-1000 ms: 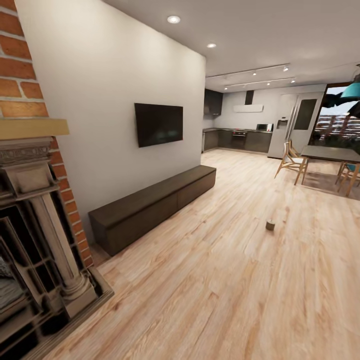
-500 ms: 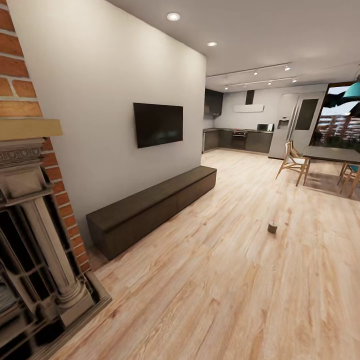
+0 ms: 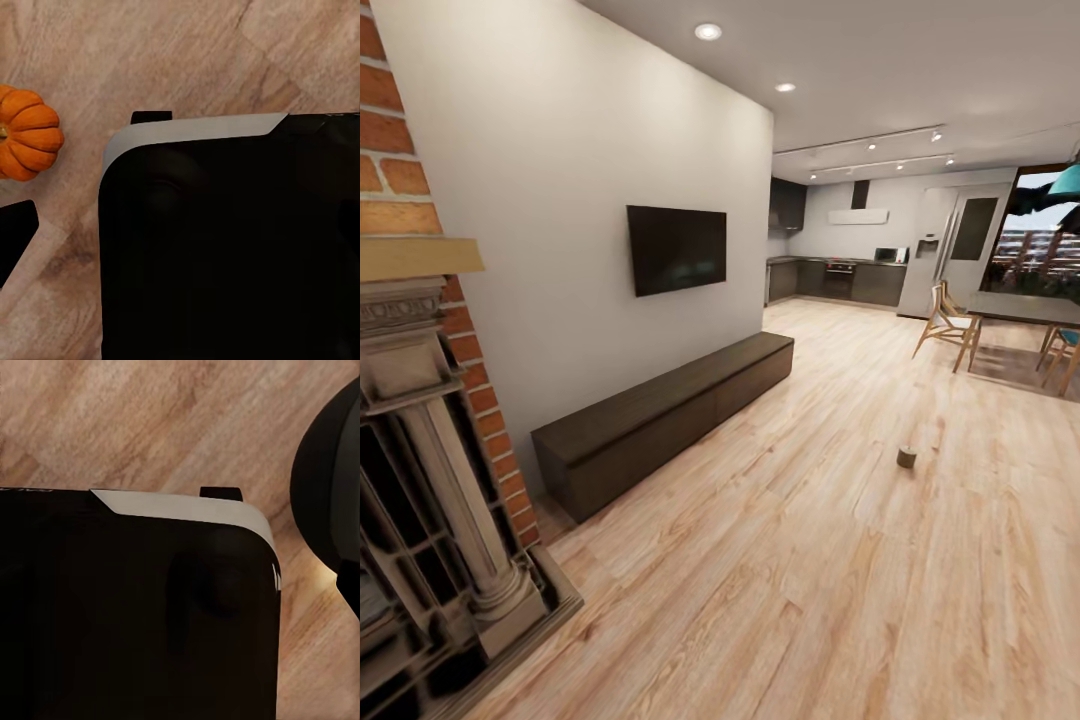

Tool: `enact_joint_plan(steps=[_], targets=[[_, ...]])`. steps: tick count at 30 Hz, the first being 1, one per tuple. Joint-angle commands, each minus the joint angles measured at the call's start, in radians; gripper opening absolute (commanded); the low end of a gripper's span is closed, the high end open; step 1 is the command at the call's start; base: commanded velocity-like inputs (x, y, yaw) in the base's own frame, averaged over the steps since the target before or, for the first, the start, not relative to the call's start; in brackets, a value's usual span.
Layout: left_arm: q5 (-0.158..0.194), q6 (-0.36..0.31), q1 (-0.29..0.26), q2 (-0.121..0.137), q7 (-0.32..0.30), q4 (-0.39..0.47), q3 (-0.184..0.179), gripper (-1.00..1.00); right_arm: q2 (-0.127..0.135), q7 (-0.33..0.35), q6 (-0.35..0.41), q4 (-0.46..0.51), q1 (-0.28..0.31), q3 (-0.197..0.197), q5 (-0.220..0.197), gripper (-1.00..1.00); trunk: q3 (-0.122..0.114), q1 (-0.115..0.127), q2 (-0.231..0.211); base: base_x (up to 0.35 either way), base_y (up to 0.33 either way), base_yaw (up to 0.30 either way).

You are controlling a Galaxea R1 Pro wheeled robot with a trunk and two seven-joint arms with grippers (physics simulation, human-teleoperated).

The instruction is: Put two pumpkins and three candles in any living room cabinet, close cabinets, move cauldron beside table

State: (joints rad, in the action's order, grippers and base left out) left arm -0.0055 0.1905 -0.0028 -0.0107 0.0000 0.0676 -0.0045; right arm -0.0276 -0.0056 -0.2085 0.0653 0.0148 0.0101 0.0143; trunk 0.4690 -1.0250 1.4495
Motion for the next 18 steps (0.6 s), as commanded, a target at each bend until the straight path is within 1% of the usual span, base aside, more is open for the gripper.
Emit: enact_joint_plan(steps=[1,18], targets=[[-0.001,0.002,0.000,0.000,0.000,0.000,0.000,1.00,0.000,-0.001,-0.003,-0.001,0.001,0.001,0.001,1.00,0.001,0.000,0.001,0.003,0.076,0.000],[-0.001,0.003,0.000,0.000,0.000,0.000,0.000,1.00,0.000,-0.001,-0.003,-0.001,0.001,0.001,0.001,1.00,0.001,0.000,0.001,0.000,0.044,0.000]])
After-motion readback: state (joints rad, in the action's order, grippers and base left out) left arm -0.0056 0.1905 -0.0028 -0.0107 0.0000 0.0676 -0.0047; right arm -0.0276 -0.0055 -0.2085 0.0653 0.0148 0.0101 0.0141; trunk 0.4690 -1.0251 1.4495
